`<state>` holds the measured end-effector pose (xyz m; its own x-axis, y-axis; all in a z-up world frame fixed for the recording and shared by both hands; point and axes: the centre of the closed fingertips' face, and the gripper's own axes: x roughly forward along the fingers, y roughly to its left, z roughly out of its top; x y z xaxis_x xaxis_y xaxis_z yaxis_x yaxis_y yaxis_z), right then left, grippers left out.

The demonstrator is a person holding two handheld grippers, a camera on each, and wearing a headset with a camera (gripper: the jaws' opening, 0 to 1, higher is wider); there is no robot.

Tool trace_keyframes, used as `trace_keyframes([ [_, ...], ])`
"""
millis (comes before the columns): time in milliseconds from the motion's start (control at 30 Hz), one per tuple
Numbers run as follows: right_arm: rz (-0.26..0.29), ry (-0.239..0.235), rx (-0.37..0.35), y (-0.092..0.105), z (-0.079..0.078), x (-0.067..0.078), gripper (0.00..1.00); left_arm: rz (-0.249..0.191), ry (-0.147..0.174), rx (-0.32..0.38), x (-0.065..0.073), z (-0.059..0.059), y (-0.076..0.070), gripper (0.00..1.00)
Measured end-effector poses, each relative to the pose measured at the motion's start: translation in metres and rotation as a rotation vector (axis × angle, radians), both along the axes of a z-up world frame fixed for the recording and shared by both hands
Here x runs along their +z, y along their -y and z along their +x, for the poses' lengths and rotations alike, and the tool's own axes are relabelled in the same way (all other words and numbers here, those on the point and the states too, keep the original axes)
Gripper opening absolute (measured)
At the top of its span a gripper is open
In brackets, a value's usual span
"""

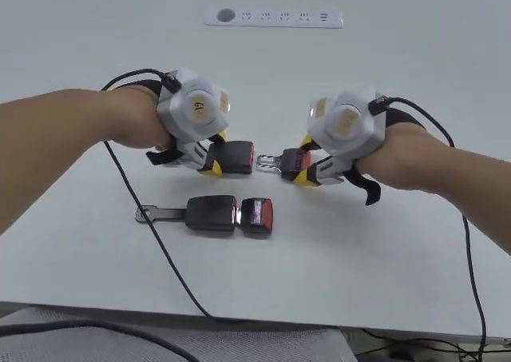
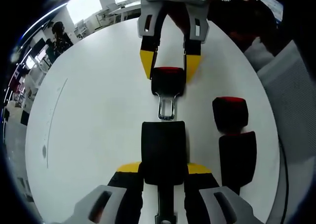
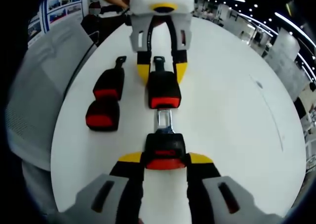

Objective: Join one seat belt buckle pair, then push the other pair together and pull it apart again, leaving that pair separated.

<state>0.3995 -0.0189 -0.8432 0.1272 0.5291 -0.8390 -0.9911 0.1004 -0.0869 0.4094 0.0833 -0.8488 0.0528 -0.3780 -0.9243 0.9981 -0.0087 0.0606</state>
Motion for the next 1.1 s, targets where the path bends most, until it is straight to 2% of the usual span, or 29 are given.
trace_keyframes([
  [667, 0.013, 0.007, 0.020, -0.017, 0.003, 0.000, 0.32, 0.001, 0.000, -0.005, 0.000, 0.000, 0.000, 0.32],
  [1100, 0.012, -0.014, 0.006, -0.023, 0.003, 0.001, 0.31, -0.006, 0.006, -0.005, 0.001, 0.000, 0.000, 0.32],
])
